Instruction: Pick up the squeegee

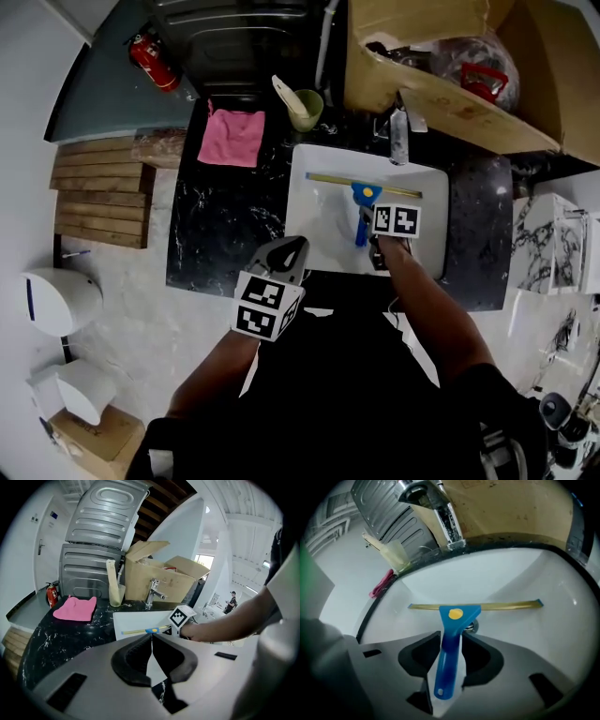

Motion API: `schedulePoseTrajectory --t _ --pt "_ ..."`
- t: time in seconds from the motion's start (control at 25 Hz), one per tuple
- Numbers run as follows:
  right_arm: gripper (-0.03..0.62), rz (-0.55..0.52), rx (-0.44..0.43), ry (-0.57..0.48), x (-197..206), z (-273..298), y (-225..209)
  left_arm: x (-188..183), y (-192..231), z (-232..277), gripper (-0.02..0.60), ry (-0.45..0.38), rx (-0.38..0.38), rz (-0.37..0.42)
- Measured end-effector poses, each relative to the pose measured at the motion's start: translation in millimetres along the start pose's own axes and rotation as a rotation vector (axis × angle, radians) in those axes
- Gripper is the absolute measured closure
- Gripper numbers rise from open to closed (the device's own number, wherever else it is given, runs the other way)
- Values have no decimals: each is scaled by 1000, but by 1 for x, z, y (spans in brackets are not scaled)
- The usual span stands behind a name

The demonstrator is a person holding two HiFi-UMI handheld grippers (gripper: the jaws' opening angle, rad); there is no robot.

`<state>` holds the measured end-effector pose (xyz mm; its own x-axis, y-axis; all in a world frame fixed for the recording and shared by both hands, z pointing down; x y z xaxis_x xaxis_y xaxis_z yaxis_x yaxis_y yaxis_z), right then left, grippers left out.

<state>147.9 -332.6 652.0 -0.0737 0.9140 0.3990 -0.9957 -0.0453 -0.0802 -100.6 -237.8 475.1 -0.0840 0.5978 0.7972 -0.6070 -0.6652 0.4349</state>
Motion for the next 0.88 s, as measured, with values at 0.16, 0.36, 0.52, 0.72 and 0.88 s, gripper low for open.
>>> schedulePoseTrajectory --t 0.16,0.36,0.52,0.72,0.88 --pt "430 27 -4 26 1 15 2 3 7 -7 564 -2 -38 -18" --pt "430 29 10 38 3 30 6 5 8 -14 565 -9 -71 -34" --pt "438 46 7 48 5 40 7 9 6 -19 565 -8 -83 -47" --pt "476 42 -4 34 4 42 10 14 6 -24 565 0 -88 -62" --pt "480 62 -35 40 3 40 8 13 5 -24 564 -6 -72 -62"
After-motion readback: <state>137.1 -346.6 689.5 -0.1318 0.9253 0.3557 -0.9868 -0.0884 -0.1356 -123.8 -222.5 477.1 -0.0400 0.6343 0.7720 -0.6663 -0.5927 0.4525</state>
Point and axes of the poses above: the fingertips, and each gripper's own axes: z forward along the fingers, y to its left, x out of its underside, the point moved 7 cm from there along -z, backward along the fingers, and after that the axes turned 15 degrees about x, right-handed, at the moved point
